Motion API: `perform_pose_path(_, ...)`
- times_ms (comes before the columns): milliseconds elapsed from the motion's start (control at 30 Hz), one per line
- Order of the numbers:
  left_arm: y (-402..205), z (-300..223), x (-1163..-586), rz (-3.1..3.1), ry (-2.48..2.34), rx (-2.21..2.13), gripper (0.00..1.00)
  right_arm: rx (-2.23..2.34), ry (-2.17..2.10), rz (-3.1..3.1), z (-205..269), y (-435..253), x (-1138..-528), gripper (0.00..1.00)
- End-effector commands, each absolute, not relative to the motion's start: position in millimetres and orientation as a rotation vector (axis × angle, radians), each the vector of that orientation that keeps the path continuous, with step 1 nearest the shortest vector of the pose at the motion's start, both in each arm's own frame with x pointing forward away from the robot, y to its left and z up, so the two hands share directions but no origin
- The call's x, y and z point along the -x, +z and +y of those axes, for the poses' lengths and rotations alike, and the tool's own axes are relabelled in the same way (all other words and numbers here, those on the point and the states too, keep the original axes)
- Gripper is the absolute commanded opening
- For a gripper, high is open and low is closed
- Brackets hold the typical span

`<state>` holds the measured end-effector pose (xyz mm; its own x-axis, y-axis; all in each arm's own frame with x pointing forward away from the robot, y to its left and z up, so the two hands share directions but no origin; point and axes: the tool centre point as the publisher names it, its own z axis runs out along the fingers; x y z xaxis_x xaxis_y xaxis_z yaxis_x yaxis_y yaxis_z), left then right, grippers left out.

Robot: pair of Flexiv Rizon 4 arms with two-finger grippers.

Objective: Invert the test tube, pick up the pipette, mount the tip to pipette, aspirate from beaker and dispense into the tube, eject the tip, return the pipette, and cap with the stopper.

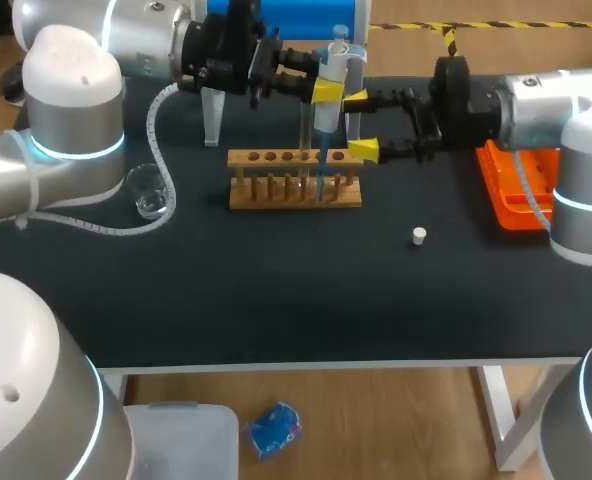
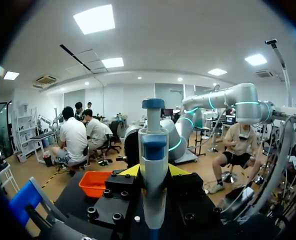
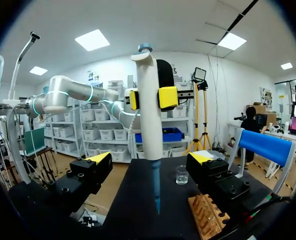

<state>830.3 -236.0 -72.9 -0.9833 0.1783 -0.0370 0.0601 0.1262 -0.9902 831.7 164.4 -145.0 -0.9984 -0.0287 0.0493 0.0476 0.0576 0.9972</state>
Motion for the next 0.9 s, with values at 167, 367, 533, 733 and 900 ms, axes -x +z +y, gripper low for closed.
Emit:
perform_pose_path(167, -73.1, -235.7, -830.5, -2.287, 2.006, 0.246, 0.0, 0.075, -2.174, -2.256, 186.5, -131.4, -826.2, 1.0)
perform_pose_path(367, -73.1, -235.7, -830.5, -2.287, 2.006, 0.246, 0.0, 0.099, -2.222, -2.27, 191.4, -129.1, -824.8, 1.0)
perform_pose_path(533, -73.1, -235.7, -830.5, -2.287, 2.006, 0.246, 0.0, 0.111, -2.229, -2.262, 199.2, -130.2, -827.0, 1.0)
perform_pose_path(733, -73.1, -235.7, -830.5, -2.287, 2.006, 0.246, 0.0, 0.13, -2.251, -2.276, 204.3, -128.5, -829.5, 1.0)
perform_pose_path(900, -73.1, -235.7, -830.5, -2.287, 2.006, 0.246, 0.0, 0.147, -2.272, -2.272, 208.1, -129.0, -830.4, 1.0)
